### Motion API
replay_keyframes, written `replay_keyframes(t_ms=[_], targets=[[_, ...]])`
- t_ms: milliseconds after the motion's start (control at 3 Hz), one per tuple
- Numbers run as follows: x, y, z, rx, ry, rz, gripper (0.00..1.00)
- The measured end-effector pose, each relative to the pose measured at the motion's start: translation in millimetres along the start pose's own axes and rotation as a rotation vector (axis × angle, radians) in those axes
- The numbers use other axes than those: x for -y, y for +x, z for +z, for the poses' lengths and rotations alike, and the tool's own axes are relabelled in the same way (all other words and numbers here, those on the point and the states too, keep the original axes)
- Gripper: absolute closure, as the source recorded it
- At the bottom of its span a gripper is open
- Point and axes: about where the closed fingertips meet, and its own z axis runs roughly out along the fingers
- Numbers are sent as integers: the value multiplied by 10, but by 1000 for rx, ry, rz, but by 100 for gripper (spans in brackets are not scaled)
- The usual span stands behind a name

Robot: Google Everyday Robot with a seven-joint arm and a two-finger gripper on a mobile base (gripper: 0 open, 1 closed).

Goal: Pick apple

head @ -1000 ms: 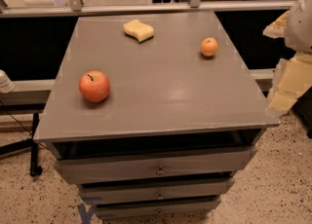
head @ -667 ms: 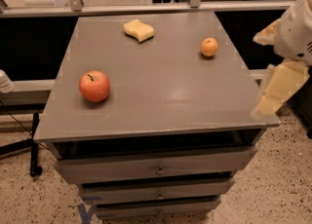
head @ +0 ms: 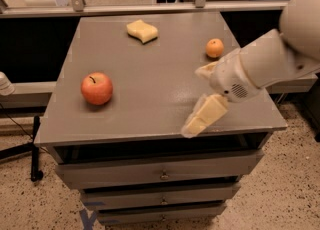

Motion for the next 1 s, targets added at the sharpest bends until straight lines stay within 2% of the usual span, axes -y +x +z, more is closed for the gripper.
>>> replay_keyframes(t_ms=[333,667,1000], targets=[[-122,-540,689,182,-79,-2,0],[-104,-664,722,212,-66,-2,0],[-112,-657,719,209,-68,-3,0]])
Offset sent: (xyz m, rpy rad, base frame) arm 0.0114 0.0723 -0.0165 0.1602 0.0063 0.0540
